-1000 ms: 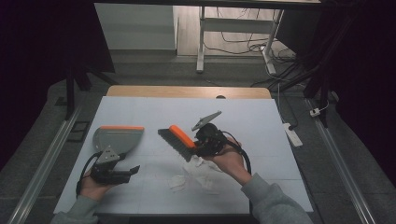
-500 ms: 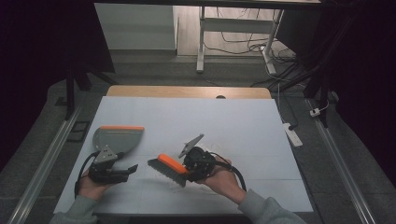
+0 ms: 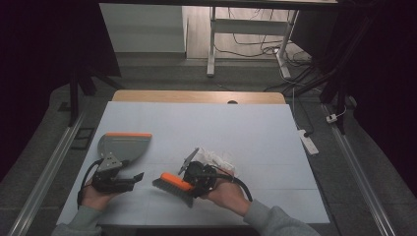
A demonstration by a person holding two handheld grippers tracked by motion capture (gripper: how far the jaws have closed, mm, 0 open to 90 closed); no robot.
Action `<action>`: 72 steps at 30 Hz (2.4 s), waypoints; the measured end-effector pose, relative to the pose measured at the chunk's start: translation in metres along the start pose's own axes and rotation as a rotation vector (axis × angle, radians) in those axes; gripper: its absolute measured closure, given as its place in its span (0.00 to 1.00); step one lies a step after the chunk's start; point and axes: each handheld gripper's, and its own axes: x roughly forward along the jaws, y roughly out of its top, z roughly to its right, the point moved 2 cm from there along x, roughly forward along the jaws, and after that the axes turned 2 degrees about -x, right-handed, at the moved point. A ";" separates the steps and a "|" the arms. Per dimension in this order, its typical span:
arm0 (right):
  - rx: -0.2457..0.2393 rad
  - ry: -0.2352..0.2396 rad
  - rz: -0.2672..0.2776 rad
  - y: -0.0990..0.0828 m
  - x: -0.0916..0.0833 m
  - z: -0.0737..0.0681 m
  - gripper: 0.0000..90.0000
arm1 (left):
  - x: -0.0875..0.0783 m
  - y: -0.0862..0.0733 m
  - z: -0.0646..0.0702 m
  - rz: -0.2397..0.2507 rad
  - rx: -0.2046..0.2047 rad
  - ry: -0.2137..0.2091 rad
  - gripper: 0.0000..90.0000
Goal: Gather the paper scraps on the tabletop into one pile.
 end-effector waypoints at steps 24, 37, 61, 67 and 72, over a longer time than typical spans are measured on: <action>-0.002 -0.117 0.079 -0.055 -0.096 0.029 0.78 | 0.002 0.000 0.001 -0.012 0.006 -0.002 0.28; -0.159 -0.038 -0.153 -0.070 -0.044 -0.003 0.78 | 0.003 0.000 0.002 -0.015 0.007 -0.002 0.28; -0.075 -0.233 0.056 -0.056 -0.085 0.049 0.78 | 0.003 -0.001 0.001 -0.017 0.008 -0.001 0.28; -0.055 -0.178 0.092 -0.065 -0.091 0.042 0.78 | 0.003 -0.001 0.002 -0.019 0.010 -0.002 0.28; -0.108 -0.117 -0.001 -0.072 -0.056 0.027 0.78 | 0.004 -0.001 0.002 -0.022 0.011 0.001 0.28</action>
